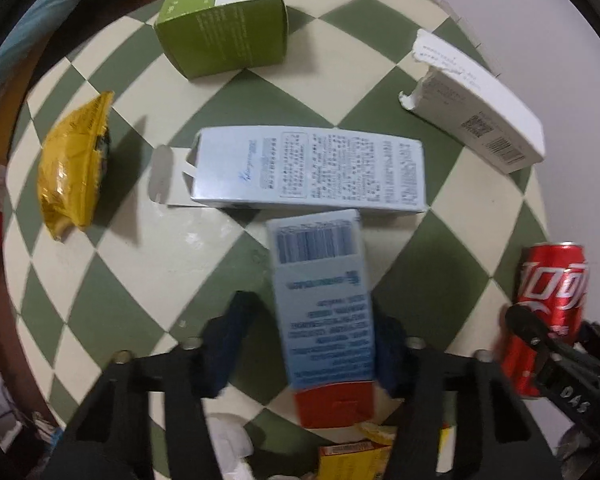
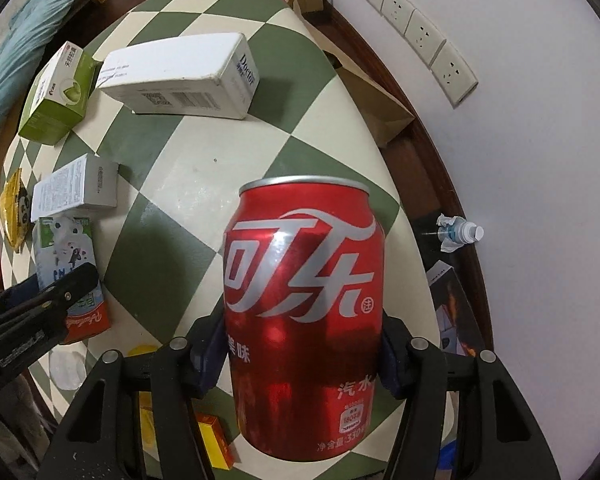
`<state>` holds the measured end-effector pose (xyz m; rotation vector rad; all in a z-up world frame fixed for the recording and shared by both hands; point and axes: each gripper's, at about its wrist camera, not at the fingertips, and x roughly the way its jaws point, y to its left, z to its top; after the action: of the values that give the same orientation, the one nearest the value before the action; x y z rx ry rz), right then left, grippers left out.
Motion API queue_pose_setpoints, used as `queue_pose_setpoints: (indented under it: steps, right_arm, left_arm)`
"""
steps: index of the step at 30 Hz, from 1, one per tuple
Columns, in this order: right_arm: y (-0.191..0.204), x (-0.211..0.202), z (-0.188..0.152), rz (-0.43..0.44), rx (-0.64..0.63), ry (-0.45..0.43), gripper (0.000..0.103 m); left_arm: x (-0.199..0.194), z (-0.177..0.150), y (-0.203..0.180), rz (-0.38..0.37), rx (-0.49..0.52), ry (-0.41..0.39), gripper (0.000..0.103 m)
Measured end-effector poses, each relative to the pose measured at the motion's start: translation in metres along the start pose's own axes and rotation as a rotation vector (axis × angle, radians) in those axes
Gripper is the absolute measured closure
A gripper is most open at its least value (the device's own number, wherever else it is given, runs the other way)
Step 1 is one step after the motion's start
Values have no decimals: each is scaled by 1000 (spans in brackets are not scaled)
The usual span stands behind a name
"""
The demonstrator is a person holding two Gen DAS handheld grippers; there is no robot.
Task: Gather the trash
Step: 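Grasp the red Coca-Cola can with the right tool while the left tool grasps the milk carton, then carry the can and carton over the white bin with both tools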
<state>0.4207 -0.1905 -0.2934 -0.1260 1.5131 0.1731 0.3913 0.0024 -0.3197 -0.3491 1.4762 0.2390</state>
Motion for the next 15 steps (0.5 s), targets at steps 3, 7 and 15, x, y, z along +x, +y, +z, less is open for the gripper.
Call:
queue_pose_setpoints:
  steps: [3,7,15]
  right_arm:
    - [2,0,-2,-2,-3,-8,40]
    - [2,0,-3,0,-1,-17,40]
    - [0,0,-7,12,-4,-31,41]
  left_arm:
    - [-2,-3,-10,14,8,-10,67]
    - [0,-7,-24,33,26,-15,73]
    - [-16,-14,-38,72,46,-63,74]
